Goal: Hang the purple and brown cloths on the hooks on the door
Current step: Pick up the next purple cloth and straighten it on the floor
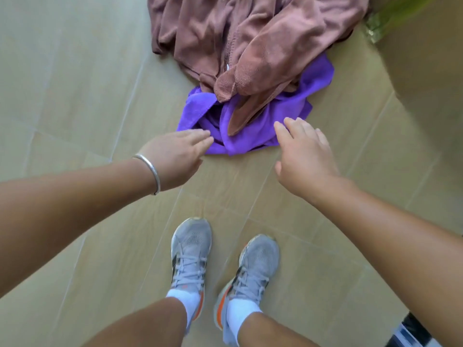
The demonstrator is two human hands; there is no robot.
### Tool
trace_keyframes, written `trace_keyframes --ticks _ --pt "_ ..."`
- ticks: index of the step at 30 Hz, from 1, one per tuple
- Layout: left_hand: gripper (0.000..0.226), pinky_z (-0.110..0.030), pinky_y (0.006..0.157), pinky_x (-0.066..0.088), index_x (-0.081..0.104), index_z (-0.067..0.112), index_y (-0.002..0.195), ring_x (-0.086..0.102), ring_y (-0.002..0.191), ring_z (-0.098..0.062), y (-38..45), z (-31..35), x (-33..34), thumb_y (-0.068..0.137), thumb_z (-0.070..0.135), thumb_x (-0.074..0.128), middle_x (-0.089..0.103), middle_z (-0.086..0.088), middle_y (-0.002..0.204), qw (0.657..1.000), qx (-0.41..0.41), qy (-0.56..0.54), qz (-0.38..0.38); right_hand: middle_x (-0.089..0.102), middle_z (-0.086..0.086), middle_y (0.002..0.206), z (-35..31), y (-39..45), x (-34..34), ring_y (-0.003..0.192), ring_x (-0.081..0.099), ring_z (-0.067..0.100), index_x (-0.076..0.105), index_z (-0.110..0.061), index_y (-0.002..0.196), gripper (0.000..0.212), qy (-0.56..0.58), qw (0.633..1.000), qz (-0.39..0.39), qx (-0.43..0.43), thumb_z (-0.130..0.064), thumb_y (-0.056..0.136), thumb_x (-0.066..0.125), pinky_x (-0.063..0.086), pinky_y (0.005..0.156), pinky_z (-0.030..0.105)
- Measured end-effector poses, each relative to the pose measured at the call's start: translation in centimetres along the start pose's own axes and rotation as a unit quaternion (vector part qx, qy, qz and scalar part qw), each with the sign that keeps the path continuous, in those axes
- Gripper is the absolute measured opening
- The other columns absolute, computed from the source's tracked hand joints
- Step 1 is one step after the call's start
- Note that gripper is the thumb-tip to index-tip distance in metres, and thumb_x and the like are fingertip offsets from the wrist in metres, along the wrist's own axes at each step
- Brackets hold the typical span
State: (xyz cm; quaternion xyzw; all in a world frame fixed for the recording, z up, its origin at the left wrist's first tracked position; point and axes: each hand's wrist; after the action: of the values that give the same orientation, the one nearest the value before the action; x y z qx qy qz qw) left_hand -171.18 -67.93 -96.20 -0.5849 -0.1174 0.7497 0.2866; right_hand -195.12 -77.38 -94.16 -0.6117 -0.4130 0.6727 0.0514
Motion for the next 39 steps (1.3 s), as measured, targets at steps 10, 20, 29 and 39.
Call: trace_keyframes --ticks 10,20,29,39 --pt "0.102 -0.046 0.103 0.037 0.03 0.001 0.148 0.043 0.126 -0.037 7.2 -6.0 7.5 0.066 0.042 0.075 0.038 -0.021 0.147 0.992 -0.013 0.124 -0.001 0.028 0.015 0.148 1.8 8.6 8.4 0.138 0.022 0.033 0.03 -0.011 0.144 0.068 -0.077 0.996 0.033 -0.015 -0.015 0.08 0.054 0.024 0.112 0.051" --pt "0.058 -0.049 0.068 0.05 0.038 0.006 0.146 0.056 0.092 -0.04 8.7 -7.2 6.6 0.09 0.008 0.024 0.049 -0.018 0.14 0.991 -0.023 0.113 0.07 0.046 0.017 0.126 1.8 11.3 7.4 0.115 0.04 0.038 0.047 -0.01 0.131 0.039 -0.057 0.996 0.071 0.004 -0.014 0.093 0.037 0.043 0.076 0.047" --pt "0.059 -0.041 0.1 0.034 0.03 0.01 0.149 0.042 0.133 -0.024 -1.1 -3.8 -0.4 0.091 0.011 0.032 0.04 -0.008 0.149 0.986 -0.141 0.084 -0.011 0.042 0.006 0.144 1.6 0.5 -0.1 0.141 0.025 0.022 0.037 -0.01 0.139 0.047 -0.072 0.997 0.04 0.014 -0.015 0.093 0.03 0.02 0.111 0.044" --pt "0.058 -0.038 0.113 0.024 0.032 0.021 0.148 0.026 0.144 -0.014 -13.2 -3.3 -16.7 0.091 0.012 0.035 0.034 0.006 0.154 0.974 -0.213 0.066 -0.046 0.047 0.003 0.136 -1.7 -7.9 -18.6 0.142 0.025 0.022 0.044 -0.013 0.131 0.045 -0.111 0.991 0.079 0.018 -0.011 0.086 0.046 0.02 0.113 0.044"
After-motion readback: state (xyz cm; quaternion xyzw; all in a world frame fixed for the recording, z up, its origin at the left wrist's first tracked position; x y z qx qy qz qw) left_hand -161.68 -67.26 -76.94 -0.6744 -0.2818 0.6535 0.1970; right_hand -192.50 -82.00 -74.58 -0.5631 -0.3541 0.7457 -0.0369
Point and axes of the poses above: each hand's wrist, its own y-axis towards the middle knuckle, its own x-axis out of the palm, z = x × y
